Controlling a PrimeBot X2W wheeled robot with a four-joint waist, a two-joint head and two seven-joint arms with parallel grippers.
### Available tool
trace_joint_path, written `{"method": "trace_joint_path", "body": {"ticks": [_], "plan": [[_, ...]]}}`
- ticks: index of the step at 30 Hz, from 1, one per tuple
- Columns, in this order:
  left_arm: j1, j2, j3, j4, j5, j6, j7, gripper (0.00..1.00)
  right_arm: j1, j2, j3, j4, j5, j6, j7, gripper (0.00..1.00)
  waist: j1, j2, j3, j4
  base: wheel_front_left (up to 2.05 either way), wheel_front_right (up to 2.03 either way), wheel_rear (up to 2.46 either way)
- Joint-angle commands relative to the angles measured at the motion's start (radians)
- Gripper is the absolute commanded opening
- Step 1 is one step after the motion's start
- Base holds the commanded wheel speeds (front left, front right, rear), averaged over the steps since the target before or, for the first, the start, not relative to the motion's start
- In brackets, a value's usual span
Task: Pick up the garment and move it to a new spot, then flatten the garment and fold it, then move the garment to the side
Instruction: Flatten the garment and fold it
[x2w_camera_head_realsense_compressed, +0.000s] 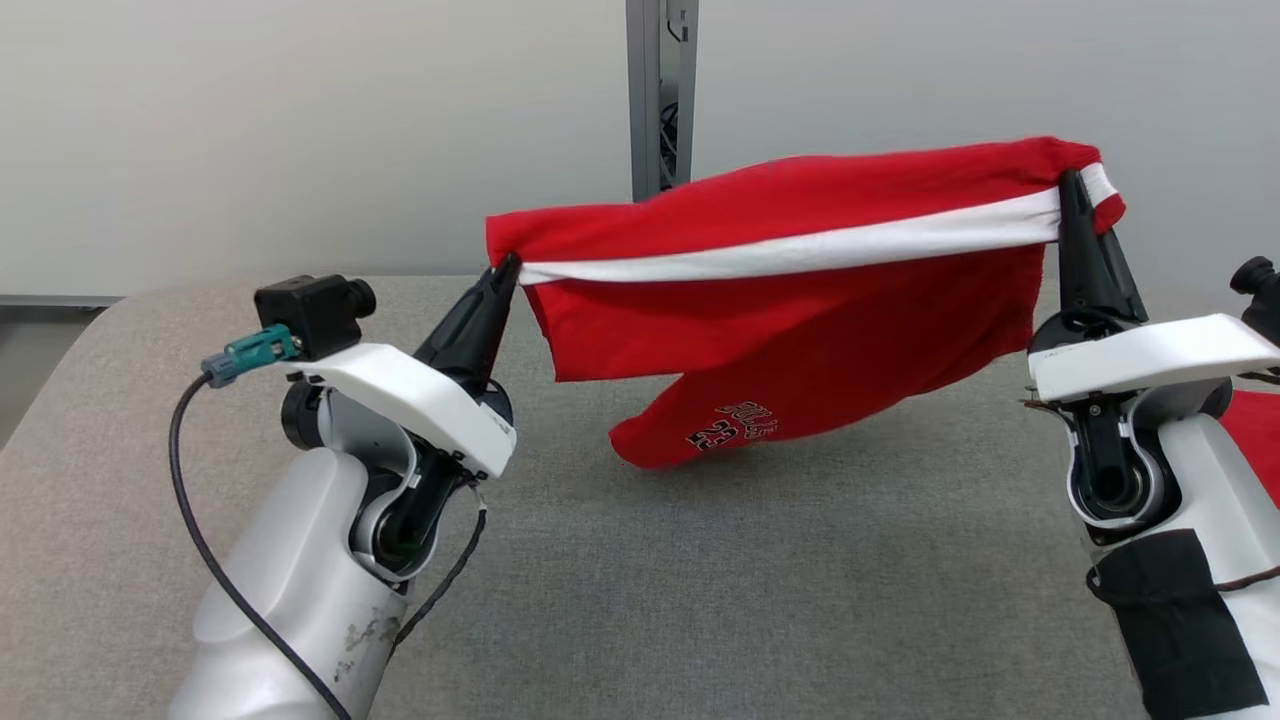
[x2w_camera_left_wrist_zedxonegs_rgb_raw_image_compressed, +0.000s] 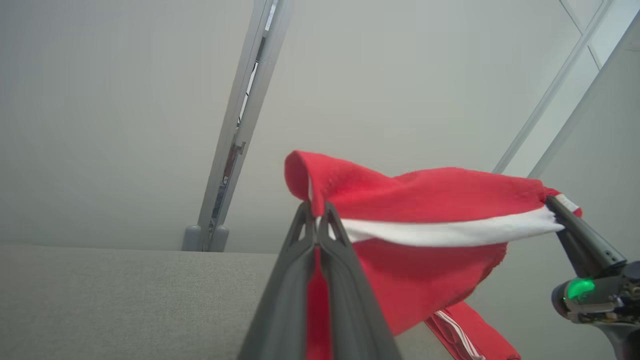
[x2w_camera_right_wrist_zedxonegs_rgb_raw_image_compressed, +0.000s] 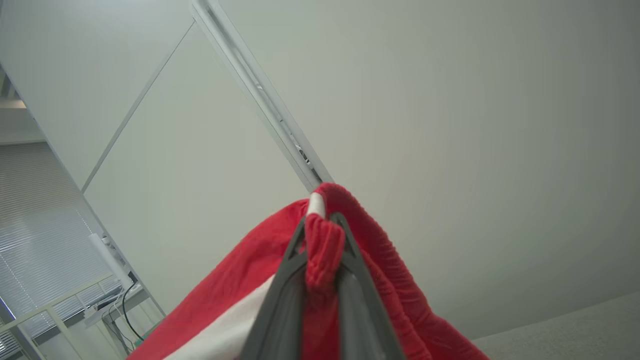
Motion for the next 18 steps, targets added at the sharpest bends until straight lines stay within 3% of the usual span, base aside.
{"method": "trace_joint_path", "body": {"ticks": [1, 7, 18], "plan": [[-0.013, 0.006, 0.018, -0.002, -0.011, 0.008, -0.012, 0.0, -0.009, 0.008, -0.025, 0.007, -0.02, 0.0, -0.001, 0.0, 0.0, 0.0, -0.008, -0.007, 0.0, 0.0, 0.0], [0.018, -0.005, 0.05, 0.012, -0.045, 0.022, -0.043, 0.0, 0.015, 0.051, -0.053, 0.025, -0.07, 0.0, -0.001, 0.0, 0.0, 0.0, -0.019, -0.022, 0.0, 0.0, 0.0], [-0.002, -0.018, 0.078, 0.052, -0.129, 0.015, -0.017, 0.0, -0.018, 0.062, -0.038, 0.125, 0.045, 0.0, 0.005, 0.0, 0.0, 0.0, -0.006, -0.037, 0.0, 0.0, 0.0]]}}
